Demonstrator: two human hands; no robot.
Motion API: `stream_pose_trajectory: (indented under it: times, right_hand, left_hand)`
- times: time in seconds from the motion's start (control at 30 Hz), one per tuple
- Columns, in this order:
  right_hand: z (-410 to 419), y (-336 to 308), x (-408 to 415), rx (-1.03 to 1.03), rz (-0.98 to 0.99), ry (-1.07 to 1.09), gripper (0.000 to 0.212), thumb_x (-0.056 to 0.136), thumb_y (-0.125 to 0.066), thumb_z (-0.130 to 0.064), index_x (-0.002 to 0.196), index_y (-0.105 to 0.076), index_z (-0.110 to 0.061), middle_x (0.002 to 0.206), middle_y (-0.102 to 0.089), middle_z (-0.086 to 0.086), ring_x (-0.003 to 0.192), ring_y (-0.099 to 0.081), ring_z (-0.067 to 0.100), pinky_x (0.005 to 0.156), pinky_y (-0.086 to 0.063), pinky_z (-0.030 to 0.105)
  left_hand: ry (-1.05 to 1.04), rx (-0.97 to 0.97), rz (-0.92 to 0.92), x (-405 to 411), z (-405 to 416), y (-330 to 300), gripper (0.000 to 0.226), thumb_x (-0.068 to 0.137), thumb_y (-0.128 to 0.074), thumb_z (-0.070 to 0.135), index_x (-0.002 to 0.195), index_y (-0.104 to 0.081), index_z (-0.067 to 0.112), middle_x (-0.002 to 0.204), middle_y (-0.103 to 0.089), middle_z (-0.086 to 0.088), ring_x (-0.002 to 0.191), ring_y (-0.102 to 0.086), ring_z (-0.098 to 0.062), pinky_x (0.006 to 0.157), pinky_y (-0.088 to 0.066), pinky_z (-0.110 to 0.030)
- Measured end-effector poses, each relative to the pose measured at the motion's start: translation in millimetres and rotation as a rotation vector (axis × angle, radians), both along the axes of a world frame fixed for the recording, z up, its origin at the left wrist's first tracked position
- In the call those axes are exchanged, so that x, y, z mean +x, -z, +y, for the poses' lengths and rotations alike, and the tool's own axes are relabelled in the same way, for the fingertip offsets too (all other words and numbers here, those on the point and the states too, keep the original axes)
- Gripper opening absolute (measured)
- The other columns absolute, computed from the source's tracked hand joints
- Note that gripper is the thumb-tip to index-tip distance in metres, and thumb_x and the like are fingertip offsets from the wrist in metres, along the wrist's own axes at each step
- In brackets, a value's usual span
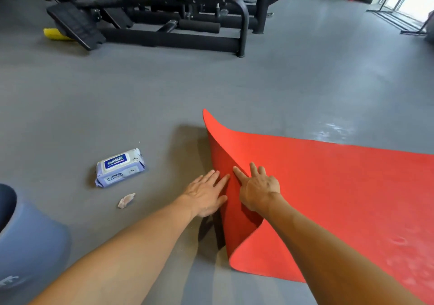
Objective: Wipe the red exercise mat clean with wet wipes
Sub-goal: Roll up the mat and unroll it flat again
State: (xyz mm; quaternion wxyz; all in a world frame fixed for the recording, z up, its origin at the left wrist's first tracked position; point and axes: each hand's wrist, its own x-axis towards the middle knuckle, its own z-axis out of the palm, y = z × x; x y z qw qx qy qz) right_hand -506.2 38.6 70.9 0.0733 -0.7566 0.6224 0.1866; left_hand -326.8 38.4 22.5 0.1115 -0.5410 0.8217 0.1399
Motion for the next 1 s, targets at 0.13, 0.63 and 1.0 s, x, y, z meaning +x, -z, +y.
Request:
stream_pose_trajectory:
  times: [0.13,0.63,1.0]
  right_hand:
    - [-0.5,-10.2,-37.3,-0.117,0.073,-0.046,0.07,0.106,-0.035,-0.029,0.165,0.004,-0.024,0.17,0.017,0.011,0.157,0.01,0.035,0.125,-0.016,0.043]
    - [20.9,-8.9,-190.0,-0.261,0.026,-0.331,0.057,0.102,-0.03,-0.037,0.158,-0.033,-0.027,0.158,-0.037,0.007,0.134,-0.047,0.027,0.096,-0.054,0.042]
    - [40.1,15.7,-258.8,-0.312,0.067,-0.195,0.07,0.099,-0.04,-0.042,0.155,-0.035,0.0,0.166,-0.026,0.016,0.148,-0.033,0.032,0.111,-0.045,0.042]
  left_hand:
    - [-0.032,0.045,0.065,-49.0,-1.2,-7.4,0.082,0.108,-0.034,0.057,0.163,0.02,0.03,0.172,0.006,-0.023,0.161,0.003,-0.037,0.128,-0.018,-0.055]
    - [0.084,-0.188,0.175,-160.5,-2.1,-13.0,0.085,0.102,-0.045,0.062,0.167,-0.007,0.023,0.155,-0.022,-0.007,0.147,-0.021,-0.031,0.116,-0.038,-0.05]
    - [0.082,-0.152,0.179,-214.9,20.3,-0.2,0.09,0.094,-0.051,0.074,0.165,-0.009,0.037,0.167,-0.002,-0.007,0.152,-0.007,-0.037,0.12,-0.027,-0.066]
